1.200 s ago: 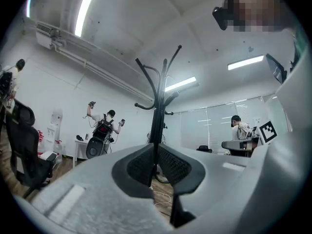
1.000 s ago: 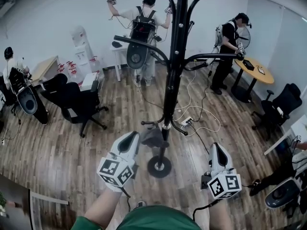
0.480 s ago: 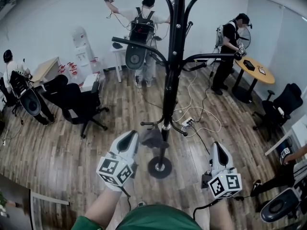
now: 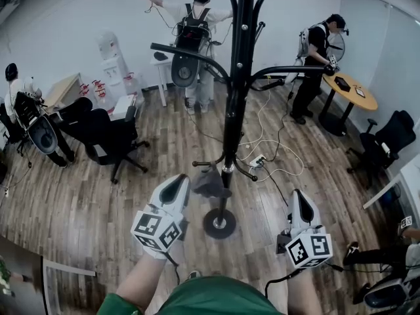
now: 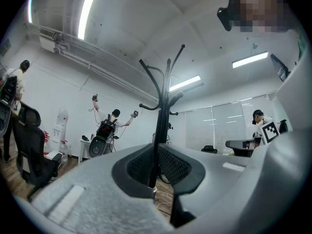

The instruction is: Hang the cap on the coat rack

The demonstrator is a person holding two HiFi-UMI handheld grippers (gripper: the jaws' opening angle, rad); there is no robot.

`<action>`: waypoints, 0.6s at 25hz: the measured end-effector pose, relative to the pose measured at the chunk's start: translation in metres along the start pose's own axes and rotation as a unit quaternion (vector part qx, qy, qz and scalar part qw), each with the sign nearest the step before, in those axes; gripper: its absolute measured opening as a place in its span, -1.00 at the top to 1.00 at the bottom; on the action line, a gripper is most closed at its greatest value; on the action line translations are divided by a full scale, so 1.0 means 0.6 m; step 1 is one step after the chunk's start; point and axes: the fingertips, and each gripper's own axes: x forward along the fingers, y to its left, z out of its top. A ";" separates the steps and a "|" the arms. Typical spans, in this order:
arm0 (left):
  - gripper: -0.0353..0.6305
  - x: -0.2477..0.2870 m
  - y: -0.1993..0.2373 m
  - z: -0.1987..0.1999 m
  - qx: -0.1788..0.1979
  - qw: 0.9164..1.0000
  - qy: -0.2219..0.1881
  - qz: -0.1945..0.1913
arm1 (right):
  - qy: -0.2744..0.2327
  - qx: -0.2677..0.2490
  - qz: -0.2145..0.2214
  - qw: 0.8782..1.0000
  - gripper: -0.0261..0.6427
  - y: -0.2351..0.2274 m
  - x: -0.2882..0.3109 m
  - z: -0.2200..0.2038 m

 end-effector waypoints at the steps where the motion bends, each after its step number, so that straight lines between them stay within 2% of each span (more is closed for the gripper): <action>1: 0.78 0.000 0.001 0.000 0.000 1.000 0.000 0.001 | 0.000 0.000 0.001 1.000 0.91 0.000 0.001 0.001; 15: 0.78 -0.005 -0.002 -0.012 -0.003 1.000 0.009 -0.003 | 0.001 -0.002 -0.001 1.000 0.91 0.004 -0.006 -0.002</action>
